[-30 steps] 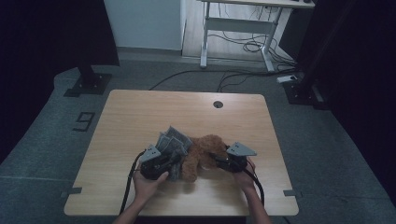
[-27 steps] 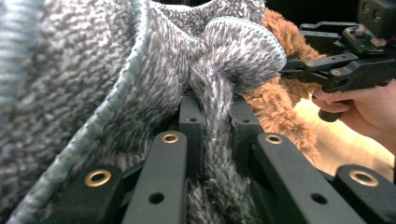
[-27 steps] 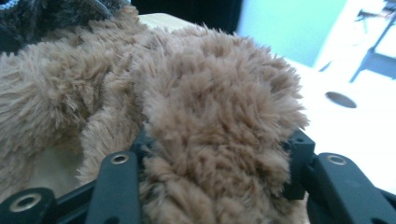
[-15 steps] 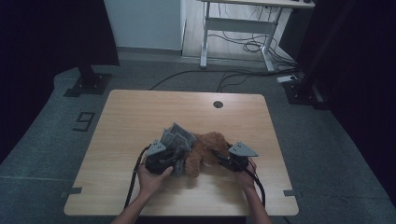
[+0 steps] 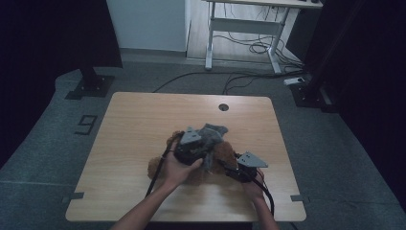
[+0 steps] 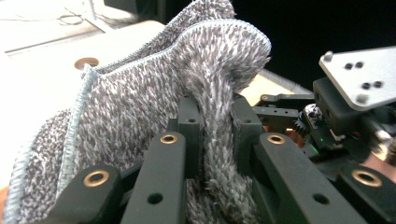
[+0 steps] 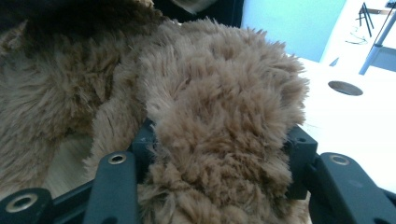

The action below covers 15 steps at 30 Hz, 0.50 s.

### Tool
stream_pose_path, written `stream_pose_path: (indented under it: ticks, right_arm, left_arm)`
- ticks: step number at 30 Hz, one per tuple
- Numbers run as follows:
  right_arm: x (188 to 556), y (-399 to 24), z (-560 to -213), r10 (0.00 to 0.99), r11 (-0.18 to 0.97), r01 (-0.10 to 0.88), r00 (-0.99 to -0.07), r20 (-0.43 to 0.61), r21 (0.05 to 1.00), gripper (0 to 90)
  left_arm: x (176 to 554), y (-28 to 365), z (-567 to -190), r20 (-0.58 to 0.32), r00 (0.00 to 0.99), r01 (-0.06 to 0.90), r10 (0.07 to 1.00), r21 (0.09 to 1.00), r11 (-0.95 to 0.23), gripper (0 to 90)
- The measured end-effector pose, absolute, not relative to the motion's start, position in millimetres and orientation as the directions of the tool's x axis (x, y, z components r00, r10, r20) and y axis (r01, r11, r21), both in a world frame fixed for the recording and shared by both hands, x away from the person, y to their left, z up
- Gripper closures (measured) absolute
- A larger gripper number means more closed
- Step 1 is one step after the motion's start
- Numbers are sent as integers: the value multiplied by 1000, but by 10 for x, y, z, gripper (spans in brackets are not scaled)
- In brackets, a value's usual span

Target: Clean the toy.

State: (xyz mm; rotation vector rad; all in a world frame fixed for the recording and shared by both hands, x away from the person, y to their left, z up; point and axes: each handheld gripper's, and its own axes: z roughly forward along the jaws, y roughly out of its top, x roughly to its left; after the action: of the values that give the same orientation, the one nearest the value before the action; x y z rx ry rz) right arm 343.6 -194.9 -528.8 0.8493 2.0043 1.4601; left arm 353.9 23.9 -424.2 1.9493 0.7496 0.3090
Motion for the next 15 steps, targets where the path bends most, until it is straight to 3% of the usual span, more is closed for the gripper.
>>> stream_pose_path:
  ticks: [6, 8, 12, 15]
  right_arm:
    - [3437, -1978, -5303, 739, 224, 204, -673, -29, 953, 455]
    - [3445, -2002, -5327, 741, 218, 218, -672, -16, 951, 455]
    - [3442, -2010, -5335, 740, 216, 218, -673, -14, 952, 455]
    - [3437, -2012, -5338, 736, 215, 214, -676, -14, 953, 453]
  left_arm:
    - [3676, -86, -4522, -103, 785, 420, 611, 814, -402, 773]
    - [3685, -48, -4530, -112, 775, 437, 622, 806, -399, 776]
    - [3666, 156, -4492, -44, 738, 436, 674, 792, -427, 777]
    - [3683, 423, -4469, -103, 721, 469, 685, 800, -374, 779]
